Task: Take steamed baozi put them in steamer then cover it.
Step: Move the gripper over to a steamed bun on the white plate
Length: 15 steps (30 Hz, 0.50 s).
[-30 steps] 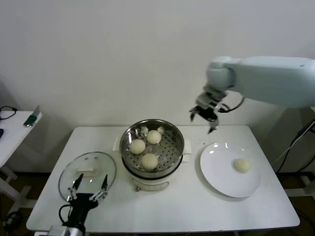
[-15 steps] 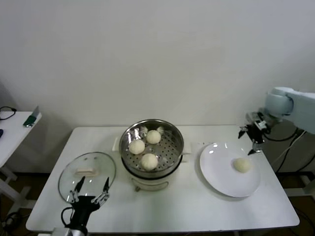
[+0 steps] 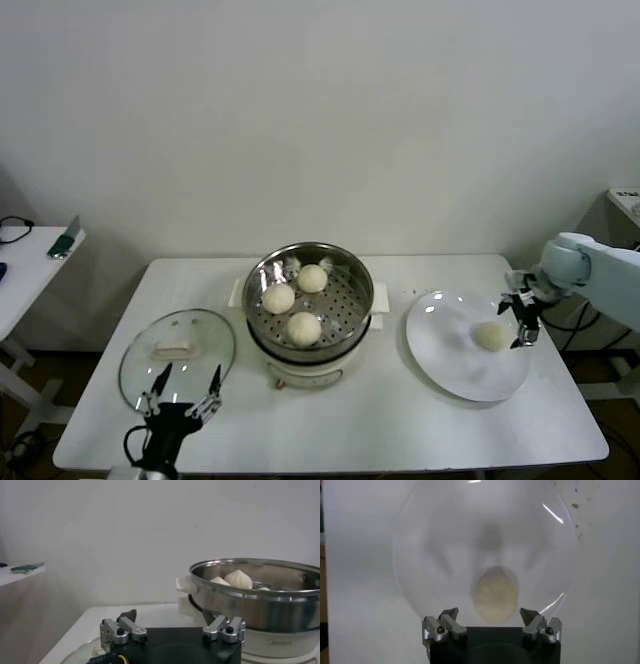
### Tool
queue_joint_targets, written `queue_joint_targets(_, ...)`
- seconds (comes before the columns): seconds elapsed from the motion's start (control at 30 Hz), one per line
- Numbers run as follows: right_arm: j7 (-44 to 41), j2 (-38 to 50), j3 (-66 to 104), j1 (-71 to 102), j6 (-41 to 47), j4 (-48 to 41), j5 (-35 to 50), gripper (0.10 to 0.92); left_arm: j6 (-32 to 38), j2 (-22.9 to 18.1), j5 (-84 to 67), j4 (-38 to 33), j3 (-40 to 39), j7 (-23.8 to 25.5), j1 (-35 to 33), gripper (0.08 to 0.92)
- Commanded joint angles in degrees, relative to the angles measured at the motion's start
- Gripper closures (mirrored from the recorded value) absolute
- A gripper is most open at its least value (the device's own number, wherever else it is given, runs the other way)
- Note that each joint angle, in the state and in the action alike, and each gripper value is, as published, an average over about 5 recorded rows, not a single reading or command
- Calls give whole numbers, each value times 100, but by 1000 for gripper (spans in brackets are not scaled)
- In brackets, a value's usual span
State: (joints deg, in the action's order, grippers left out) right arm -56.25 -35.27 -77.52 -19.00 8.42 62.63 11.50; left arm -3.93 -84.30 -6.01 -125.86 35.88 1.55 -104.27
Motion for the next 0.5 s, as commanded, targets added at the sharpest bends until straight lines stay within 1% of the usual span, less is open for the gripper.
queue_joint_targets(0.03,129,-219,881,886,92,-551,-325,203,9,0,4,-7,11,-3,-11,177)
queue_joint_targets(0.33,206,-499,1092,1072,25,-852,-372,208,15,0,-17,17,34,-9,4,177)
queue_joint_targets(0.5,88,-531,1041,998,6,-849,-368,266,13,-2,-19,10,34,-9,-2,177)
